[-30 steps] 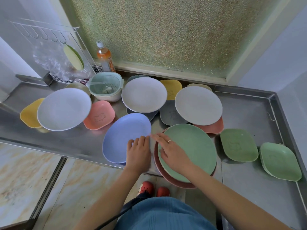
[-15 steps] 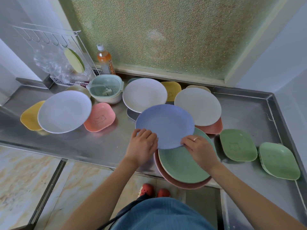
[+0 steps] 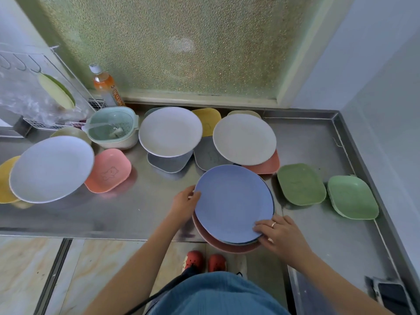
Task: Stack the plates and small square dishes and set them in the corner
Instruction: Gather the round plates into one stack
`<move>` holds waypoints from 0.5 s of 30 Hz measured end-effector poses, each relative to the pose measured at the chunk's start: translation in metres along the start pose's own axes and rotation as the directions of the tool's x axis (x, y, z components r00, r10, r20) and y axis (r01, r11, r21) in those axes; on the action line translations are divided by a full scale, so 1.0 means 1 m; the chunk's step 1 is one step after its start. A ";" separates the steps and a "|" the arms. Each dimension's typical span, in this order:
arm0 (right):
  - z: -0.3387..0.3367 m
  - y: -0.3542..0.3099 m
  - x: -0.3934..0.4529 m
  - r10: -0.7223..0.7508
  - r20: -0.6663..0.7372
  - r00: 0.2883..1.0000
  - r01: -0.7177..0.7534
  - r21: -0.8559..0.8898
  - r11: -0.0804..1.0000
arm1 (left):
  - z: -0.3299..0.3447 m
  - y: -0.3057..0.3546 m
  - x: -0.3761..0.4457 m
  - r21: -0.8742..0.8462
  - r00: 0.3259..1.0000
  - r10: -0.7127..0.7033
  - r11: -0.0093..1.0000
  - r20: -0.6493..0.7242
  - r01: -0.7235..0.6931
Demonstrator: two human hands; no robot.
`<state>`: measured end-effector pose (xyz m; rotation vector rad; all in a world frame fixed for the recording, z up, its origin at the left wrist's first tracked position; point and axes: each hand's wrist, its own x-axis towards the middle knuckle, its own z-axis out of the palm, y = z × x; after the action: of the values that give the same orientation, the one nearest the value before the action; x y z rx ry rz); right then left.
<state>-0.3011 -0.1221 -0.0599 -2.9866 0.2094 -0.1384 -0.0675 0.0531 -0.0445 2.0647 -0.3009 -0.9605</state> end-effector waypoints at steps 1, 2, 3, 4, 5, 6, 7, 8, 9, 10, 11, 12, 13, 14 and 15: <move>-0.003 -0.001 0.001 0.004 0.039 0.999 -0.004 0.003 1.000 | 0.002 0.002 0.001 0.034 1.000 0.031 0.999 0.005 -0.031; -0.002 -0.001 0.001 -0.008 0.066 0.998 0.007 0.009 1.000 | 0.003 0.002 0.002 0.076 0.998 0.065 0.995 0.012 -0.066; -0.004 -0.001 0.000 -0.004 0.101 0.995 0.003 0.015 1.000 | 0.004 0.002 0.003 0.125 0.996 0.085 0.988 0.035 -0.089; -0.005 -0.002 -0.001 0.008 0.098 0.995 -0.011 0.026 1.000 | 0.004 0.001 0.004 0.177 0.994 0.095 0.979 0.062 -0.105; -0.005 -0.002 -0.002 0.057 0.080 0.995 -0.061 0.051 0.997 | 0.005 0.000 0.005 0.225 0.992 0.091 0.968 0.082 -0.108; -0.004 -0.002 -0.003 0.138 0.037 0.990 -0.141 0.096 0.985 | 0.005 0.000 0.006 0.251 0.992 0.083 0.962 0.092 -0.104; -0.004 -0.003 -0.002 0.259 -0.005 0.966 -0.255 0.145 0.956 | 0.005 0.000 0.006 0.257 0.992 0.080 0.961 0.100 -0.103; -0.001 -0.002 -0.001 0.395 -0.046 0.917 -0.380 0.200 0.903 | 0.006 -0.001 0.006 0.249 0.990 0.089 0.962 0.107 -0.114; 0.000 -0.002 0.002 0.531 -0.039 0.847 -0.502 0.273 0.821 | 0.007 -0.001 0.006 0.235 0.989 0.088 0.965 0.119 -0.114; 0.001 -0.003 0.006 0.641 0.032 0.767 -0.604 0.374 0.704 | 0.008 -0.001 0.006 0.212 0.988 0.087 0.971 0.128 -0.113; 0.001 -0.004 0.011 0.702 0.142 0.698 -0.667 0.487 0.564 | 0.009 0.000 0.006 0.183 0.989 0.067 0.979 0.134 -0.091; 0.001 -0.005 0.017 0.716 0.263 0.647 -0.698 0.582 0.417 | 0.009 0.000 0.007 0.149 0.989 0.048 0.986 0.136 -0.069; 0.001 -0.005 0.021 0.700 0.358 0.618 -0.710 0.637 0.300 | 0.010 0.002 0.007 0.110 0.990 0.030 0.993 0.137 -0.045; 0.001 -0.006 0.025 0.680 0.402 0.614 -0.712 0.653 0.257 | 0.010 0.003 0.008 0.076 0.991 0.023 0.997 0.134 -0.033; 0.002 -0.006 0.026 0.671 0.409 0.618 -0.716 0.645 0.266 | 0.010 0.004 0.008 0.049 0.992 0.019 0.998 0.125 -0.025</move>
<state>-0.2743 -0.1193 -0.0591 -1.7700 1.1321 -0.0191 -0.0687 0.0413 -0.0494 2.0467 -0.4167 -1.0801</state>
